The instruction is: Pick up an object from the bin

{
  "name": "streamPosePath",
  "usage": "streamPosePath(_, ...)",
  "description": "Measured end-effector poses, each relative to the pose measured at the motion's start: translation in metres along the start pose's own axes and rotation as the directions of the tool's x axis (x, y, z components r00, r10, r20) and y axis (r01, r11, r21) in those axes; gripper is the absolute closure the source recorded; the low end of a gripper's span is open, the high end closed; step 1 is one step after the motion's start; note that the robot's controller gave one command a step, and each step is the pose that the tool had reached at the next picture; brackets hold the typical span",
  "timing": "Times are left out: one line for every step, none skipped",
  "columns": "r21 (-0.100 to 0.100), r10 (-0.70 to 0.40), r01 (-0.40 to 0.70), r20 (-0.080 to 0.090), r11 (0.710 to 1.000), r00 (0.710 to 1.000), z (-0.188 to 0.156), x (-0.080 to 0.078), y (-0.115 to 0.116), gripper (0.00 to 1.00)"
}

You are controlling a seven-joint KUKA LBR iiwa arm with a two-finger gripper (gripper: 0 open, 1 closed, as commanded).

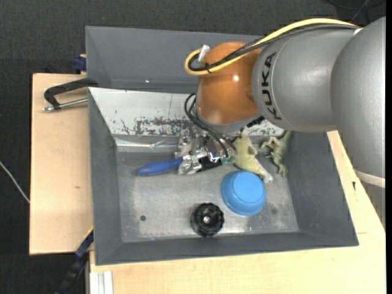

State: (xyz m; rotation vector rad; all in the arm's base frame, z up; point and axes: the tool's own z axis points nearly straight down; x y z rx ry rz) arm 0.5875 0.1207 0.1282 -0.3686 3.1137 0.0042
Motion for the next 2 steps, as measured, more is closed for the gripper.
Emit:
streamPosePath(0.0,0.001,-0.001,0.0,1.0,1.0,-0.011,-0.001,0.001,1.0)
streamPosePath(0.0,0.002,-0.002,0.0,1.0,1.0,-0.024,-0.003,0.001,1.0)
